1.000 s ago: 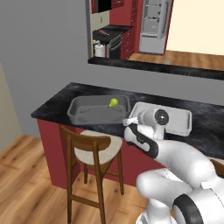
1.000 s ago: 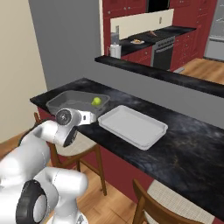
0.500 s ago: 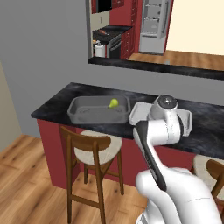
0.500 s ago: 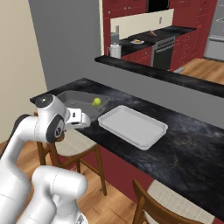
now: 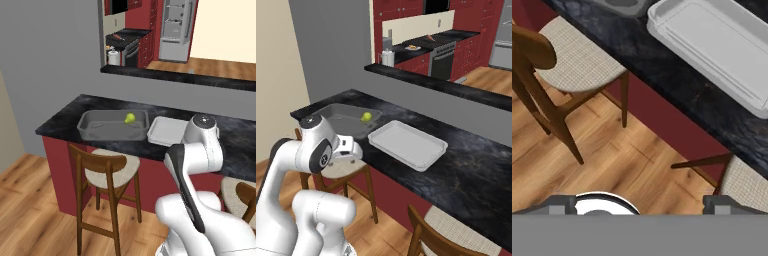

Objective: Place the cold items (pear and squash) from the fridge in one tupperware on the dining counter. Place the warm items (kebab skewer and hot dog) in the stove area in another tupperware.

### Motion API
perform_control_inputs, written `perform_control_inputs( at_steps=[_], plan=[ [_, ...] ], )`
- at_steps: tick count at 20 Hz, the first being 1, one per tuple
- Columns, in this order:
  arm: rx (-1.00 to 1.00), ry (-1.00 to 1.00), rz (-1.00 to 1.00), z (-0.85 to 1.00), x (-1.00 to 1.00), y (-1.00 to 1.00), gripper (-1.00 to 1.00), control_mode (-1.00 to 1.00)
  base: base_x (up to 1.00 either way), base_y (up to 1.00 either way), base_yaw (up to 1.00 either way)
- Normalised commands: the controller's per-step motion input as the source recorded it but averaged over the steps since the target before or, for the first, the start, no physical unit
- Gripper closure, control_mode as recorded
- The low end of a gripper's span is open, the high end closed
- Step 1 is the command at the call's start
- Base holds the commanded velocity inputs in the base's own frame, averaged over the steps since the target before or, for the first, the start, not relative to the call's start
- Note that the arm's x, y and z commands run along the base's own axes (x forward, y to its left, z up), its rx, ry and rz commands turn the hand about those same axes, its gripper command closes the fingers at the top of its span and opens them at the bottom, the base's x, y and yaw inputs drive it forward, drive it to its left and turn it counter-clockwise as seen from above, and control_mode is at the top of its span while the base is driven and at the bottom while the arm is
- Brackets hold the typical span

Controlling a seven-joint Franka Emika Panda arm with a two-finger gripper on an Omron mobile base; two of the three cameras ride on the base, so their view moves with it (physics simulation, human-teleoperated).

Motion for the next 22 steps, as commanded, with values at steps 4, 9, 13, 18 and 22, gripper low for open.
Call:
perform_control_inputs(
  at_steps=[4,9,13,18,22],
  plan=[
    [0.00,0.00,0.00,0.00,0.00,0.00,-1.00,1.00,-0.74,-0.09,-0.13],
    [0.00,0.00,0.00,0.00,0.00,0.00,-1.00,1.00,-0.82,-0.43,-0.30],
    [0.00,0.00,0.00,0.00,0.00,0.00,-1.00,1.00,-0.34,-0.93,-0.31],
    [0.00,0.00,0.00,0.00,0.00,0.00,-1.00,1.00,-0.39,-0.66,-0.46],
    [0.00,0.00,0.00,0.00,0.00,0.00,-1.00,1.00,-0.51,-0.61,-0.47]
  ],
)
